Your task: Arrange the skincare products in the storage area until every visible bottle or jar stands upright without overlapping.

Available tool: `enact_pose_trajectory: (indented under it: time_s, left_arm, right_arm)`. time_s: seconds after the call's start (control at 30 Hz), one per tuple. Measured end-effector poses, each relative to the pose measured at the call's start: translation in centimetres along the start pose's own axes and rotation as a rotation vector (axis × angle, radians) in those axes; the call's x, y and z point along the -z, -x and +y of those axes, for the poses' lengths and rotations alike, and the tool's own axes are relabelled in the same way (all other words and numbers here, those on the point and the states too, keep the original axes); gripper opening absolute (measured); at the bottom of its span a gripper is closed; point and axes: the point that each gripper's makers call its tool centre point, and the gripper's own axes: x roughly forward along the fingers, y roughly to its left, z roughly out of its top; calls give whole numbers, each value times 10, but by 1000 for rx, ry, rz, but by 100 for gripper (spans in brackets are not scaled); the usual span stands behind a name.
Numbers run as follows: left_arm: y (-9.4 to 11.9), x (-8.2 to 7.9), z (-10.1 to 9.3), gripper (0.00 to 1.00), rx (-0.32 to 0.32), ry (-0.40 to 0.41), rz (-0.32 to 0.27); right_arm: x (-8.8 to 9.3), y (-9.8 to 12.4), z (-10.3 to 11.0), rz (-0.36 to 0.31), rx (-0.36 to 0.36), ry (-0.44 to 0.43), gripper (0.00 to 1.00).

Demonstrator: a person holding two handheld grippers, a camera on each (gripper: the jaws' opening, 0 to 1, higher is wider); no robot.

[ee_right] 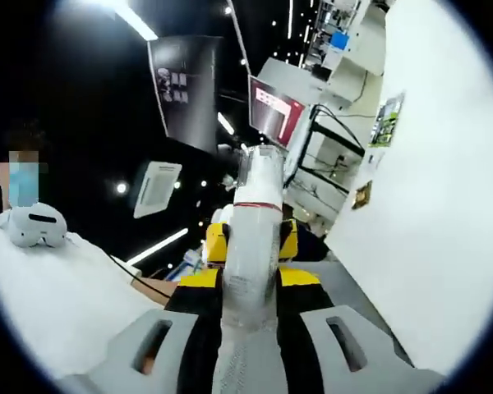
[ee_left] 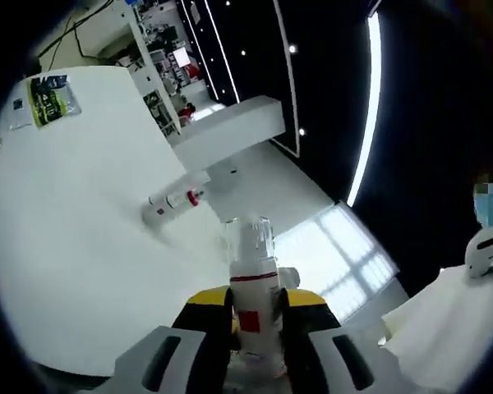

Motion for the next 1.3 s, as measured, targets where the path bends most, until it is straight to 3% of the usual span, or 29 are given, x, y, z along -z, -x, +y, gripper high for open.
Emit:
enact_pose_trajectory:
  time_s: [0.17,0.23,0.3,0.37,0.5,0.53,0.63,0.7,0.73,0.77,0.87,1.0,1.03,1.07,1.13,1.17,1.2,1.23,1.3]
  left_arm:
    - [1,-3,10,22,-68,-56,-12]
    - [4,-9,22,22,-137,-72,-41]
    - [11,-14,35,22,-220,-71,-84]
    - [17,-24,42,22,-261,-68,-142]
    - [23,-28,56,22,-332,-60,-165]
    - [26,-29,60,22,-368,-83,-171]
    - [26,-29,60,22,-374,-108,-168]
    - [27,-28,63,22,-389,-114,-160]
    - [26,-28,64,22,-391,-104,-161]
    - [27,-30,67,22,-403,-107,-165]
    - [31,-32,65,22,-381,-60,-185]
    - [29,-38,44,23,-257,-28,-220]
    - [29,-39,41,23,-237,-18,-224]
    - [28,-41,33,22,-177,-3,-234]
    - [26,-42,22,22,-81,1,-234]
    - [25,-42,19,22,-65,1,-231]
    - [24,-40,15,22,-44,8,-222]
    - [23,-35,5,23,4,9,-192]
    - [22,-33,-7,25,51,8,-171]
  right_arm:
    - [0,-1,-17,42,158,141,21]
    - [-5,1,-28,47,245,220,21]
    - [-1,0,-34,88,294,251,21]
    - [0,-5,-44,101,362,255,25]
    - [-7,-20,-55,90,450,273,33]
    - [-6,-24,-60,114,480,274,35]
    - [-4,-38,-60,167,529,299,37]
    - [-3,-36,-71,236,633,386,27]
    - [-3,-32,-78,270,705,433,26]
    - [-1,-34,-78,282,709,443,25]
    - [-2,-36,-71,229,702,397,24]
    - [-13,-28,-55,180,639,367,21]
    - [-15,-28,-49,173,597,354,21]
    - [-20,-24,-43,142,561,322,21]
    - [-25,-22,-28,75,446,192,21]
    - [-34,-18,-23,12,428,184,21]
    - [-34,-17,-23,13,426,202,21]
    - [-29,-21,-10,34,347,193,21]
    - [-26,-25,1,50,275,167,21]
